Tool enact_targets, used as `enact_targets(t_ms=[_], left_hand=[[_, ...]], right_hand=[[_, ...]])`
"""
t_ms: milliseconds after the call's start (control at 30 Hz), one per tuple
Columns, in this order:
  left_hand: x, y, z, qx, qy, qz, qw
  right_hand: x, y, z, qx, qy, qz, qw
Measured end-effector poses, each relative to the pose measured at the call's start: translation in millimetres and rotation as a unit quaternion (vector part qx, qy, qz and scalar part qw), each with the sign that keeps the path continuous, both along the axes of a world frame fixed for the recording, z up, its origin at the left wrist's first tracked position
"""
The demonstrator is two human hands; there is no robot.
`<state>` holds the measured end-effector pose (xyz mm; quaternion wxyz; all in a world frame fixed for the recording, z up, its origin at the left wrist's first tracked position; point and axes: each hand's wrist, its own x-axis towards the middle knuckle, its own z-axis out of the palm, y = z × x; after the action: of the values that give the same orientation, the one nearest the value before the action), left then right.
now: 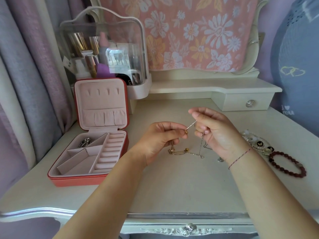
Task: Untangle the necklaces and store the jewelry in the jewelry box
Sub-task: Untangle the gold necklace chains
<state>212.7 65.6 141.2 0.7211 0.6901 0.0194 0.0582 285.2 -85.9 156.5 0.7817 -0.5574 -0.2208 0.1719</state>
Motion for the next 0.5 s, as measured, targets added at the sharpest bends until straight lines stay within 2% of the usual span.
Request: enact_targets(t_ms=[167, 333, 500], left_hand=[[0.4, 0.5, -0.6, -0.008, 0.005, -0.018, 1.0], [0.4, 2.6, 0.5, -0.087, -0.036, -0.02, 0.995], [1.3, 5.2, 1.8, -0.117, -0.053, -0.001, 0.992]], right_hand=[[3.0, -0.5, -3.5, -0.019, -0.04, -0.031, 0.999], [1.3, 2.3, -7.3, -0.136, -0.163, -0.097, 0.972], [-2.5, 4.4, -6.9, -0.147, -0.189, -0.066, 0.969]])
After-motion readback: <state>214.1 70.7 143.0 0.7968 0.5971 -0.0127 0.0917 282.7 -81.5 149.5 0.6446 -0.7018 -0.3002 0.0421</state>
